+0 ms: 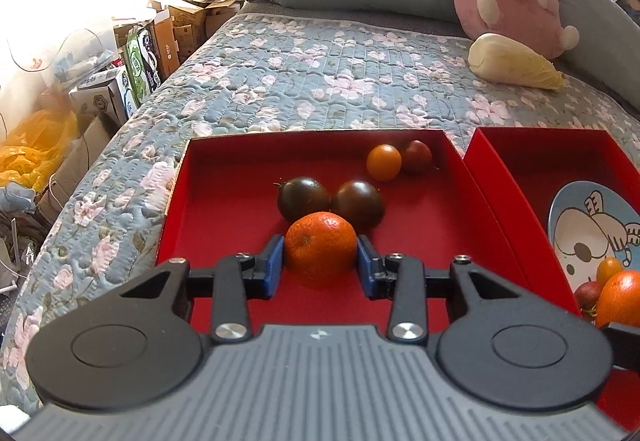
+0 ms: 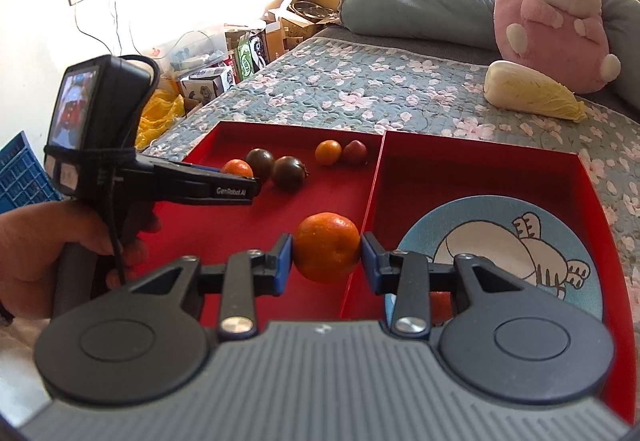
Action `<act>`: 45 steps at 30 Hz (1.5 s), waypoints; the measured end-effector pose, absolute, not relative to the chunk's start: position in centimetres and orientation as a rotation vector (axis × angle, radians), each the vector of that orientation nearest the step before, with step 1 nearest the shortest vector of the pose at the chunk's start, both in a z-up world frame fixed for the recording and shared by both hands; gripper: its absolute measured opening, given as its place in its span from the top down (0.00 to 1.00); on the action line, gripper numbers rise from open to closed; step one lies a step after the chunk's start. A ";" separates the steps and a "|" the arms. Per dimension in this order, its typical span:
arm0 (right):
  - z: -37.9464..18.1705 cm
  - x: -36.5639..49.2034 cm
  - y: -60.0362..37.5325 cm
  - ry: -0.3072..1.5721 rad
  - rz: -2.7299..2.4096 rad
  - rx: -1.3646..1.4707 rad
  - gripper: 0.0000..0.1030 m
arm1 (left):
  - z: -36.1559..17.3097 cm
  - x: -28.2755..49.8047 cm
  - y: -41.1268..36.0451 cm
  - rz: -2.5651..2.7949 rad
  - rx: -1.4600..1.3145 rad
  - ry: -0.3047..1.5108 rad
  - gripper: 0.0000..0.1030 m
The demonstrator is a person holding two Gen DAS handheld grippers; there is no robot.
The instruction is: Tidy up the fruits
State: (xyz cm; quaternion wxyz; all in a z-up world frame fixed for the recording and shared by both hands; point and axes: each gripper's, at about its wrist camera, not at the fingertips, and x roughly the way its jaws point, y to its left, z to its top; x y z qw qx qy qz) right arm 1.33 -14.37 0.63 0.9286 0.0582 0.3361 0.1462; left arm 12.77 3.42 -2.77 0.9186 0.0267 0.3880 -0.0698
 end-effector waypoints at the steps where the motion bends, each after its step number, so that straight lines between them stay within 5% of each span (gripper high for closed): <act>1: 0.7 1.0 -14.4 0.687 0.301 0.121 0.61 | -2.5 12.5 3.3 -0.143 0.056 0.791 0.58; 20: 1.2 -3.2 -19.6 0.655 0.209 0.143 0.61 | 2.2 9.0 -4.5 -0.331 0.088 0.666 0.58; 45: -3.5 -4.5 -22.7 0.764 0.150 0.165 0.61 | -2.9 8.3 -13.9 -0.549 0.256 0.698 0.56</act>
